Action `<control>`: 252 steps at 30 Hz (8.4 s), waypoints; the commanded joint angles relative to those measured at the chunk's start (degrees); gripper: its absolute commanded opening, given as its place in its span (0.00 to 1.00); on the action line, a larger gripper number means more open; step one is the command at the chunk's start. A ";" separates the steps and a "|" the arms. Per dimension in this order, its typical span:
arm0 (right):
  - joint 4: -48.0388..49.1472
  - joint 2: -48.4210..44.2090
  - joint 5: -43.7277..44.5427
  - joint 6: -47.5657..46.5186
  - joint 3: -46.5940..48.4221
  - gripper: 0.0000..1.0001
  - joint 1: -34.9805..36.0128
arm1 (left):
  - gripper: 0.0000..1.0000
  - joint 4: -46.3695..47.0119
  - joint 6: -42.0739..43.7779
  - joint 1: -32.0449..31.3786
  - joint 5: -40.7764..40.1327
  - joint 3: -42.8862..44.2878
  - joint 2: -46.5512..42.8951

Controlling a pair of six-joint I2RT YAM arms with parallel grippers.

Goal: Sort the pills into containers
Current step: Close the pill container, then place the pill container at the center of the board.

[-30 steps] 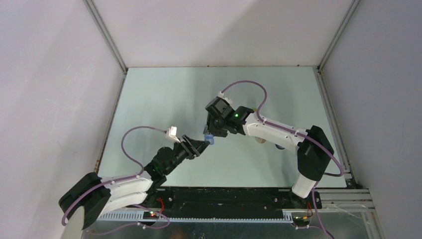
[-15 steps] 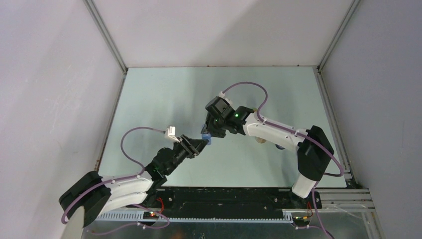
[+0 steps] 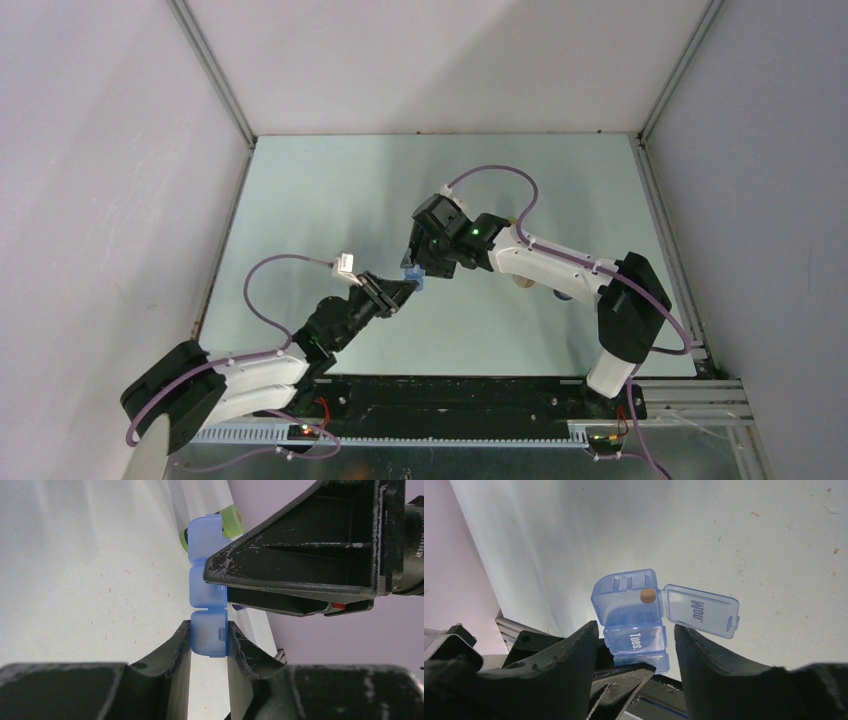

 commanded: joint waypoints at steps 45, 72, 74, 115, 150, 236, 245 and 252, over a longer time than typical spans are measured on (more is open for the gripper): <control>30.63 -40.41 -4.44 -3.59 -28.75 0.72 -9.45 | 0.00 -23.36 -25.16 5.15 13.30 19.06 -19.86; 44.26 -39.94 -8.25 -0.02 -31.01 0.75 -9.99 | 0.00 -20.77 -26.30 5.12 15.78 20.12 -17.96; 46.12 -41.87 -5.96 0.88 -33.20 0.77 -9.98 | 0.00 -20.12 -26.36 5.09 16.18 20.16 -17.83; 51.96 -39.10 -10.87 1.92 -31.71 0.69 -10.10 | 0.00 -19.80 -27.54 5.12 18.49 23.39 -17.39; 54.19 -32.10 -15.53 3.44 -27.85 0.62 -9.67 | 0.00 -21.44 -24.23 5.11 19.68 24.69 -17.48; 23.18 -51.16 3.80 -4.94 -34.20 0.86 -16.37 | 0.00 -14.56 -11.06 5.63 20.24 15.74 2.90; 21.81 -52.55 4.31 -5.00 -34.61 0.85 -16.74 | 0.00 0.30 -12.37 5.64 21.11 15.87 25.65; 21.28 -52.20 6.45 -6.04 -34.61 0.81 -16.26 | 0.07 12.86 -16.26 5.68 20.86 17.27 42.46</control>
